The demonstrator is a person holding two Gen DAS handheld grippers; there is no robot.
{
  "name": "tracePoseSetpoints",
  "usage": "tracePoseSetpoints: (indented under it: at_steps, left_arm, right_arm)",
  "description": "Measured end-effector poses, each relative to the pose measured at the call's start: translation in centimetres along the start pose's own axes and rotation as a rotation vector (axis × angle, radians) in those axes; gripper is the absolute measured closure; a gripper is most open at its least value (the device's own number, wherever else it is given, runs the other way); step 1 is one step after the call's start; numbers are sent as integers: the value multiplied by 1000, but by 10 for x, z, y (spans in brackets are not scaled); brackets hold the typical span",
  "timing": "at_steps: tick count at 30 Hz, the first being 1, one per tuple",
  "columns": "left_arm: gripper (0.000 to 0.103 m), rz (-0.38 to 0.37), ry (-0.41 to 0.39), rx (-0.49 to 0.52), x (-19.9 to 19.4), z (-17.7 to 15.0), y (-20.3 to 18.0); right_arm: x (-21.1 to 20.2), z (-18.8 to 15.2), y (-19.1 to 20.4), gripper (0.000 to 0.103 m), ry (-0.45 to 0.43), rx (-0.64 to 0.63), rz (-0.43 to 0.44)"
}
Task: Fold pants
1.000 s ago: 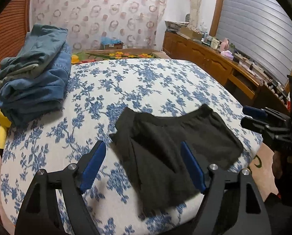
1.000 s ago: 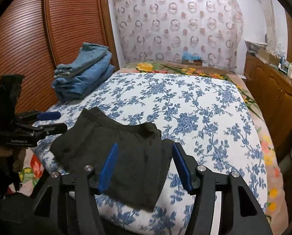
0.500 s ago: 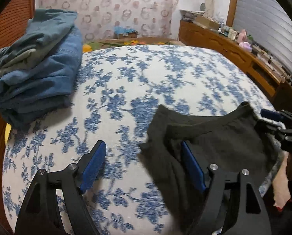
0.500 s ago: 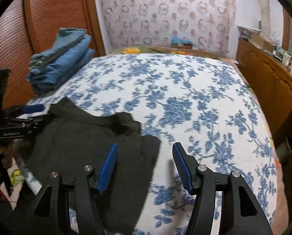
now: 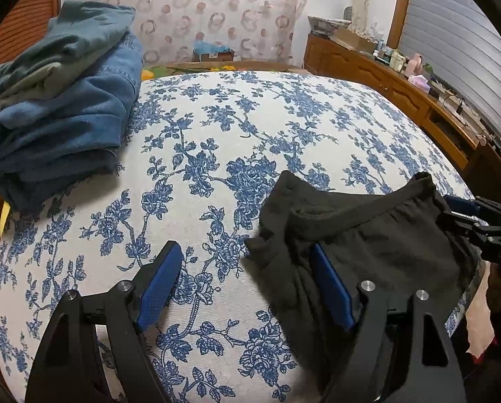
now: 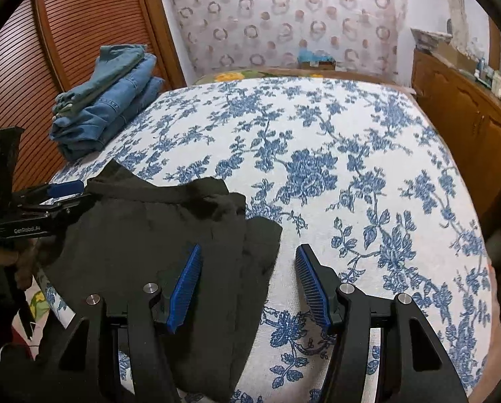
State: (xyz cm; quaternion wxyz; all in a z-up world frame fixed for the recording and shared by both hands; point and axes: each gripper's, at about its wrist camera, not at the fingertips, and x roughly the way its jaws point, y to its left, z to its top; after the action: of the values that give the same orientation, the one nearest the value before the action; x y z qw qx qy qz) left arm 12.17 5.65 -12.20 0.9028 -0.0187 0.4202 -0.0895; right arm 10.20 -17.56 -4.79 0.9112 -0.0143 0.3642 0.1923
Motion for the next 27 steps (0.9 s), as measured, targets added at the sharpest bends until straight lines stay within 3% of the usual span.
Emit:
tracePoseSetpoints:
  at_steps: [1,6,8,13,20,24,27]
  left_arm:
    - [23,-4,-1,-2,0,0,1]
    - [22,-1,-5,2,0,0,-1]
    - [22,1,-4,0,1,0,-1]
    - [42,-52,5,12,4,7,-7]
    - [45,-77,4,-17,7,10,-7]
    - [67,-126,9,-29,6,8,-9]
    - [71,-126,6,-27,5,6,-12]
  right_arm:
    - [0,0,0,43,-4,-2,6]
    - [6,4,1,75,-2,-8,67]
    - [9,4,3,80,-2,-21,87]
    - [9,1,-1,84,-20,-17,95]
    - [8,-3,-2,84,-30,-14,99]
    - [6,-3,-1,84,-29,-8,102]
    - [6,-3,-1,84,-28,-6,102]
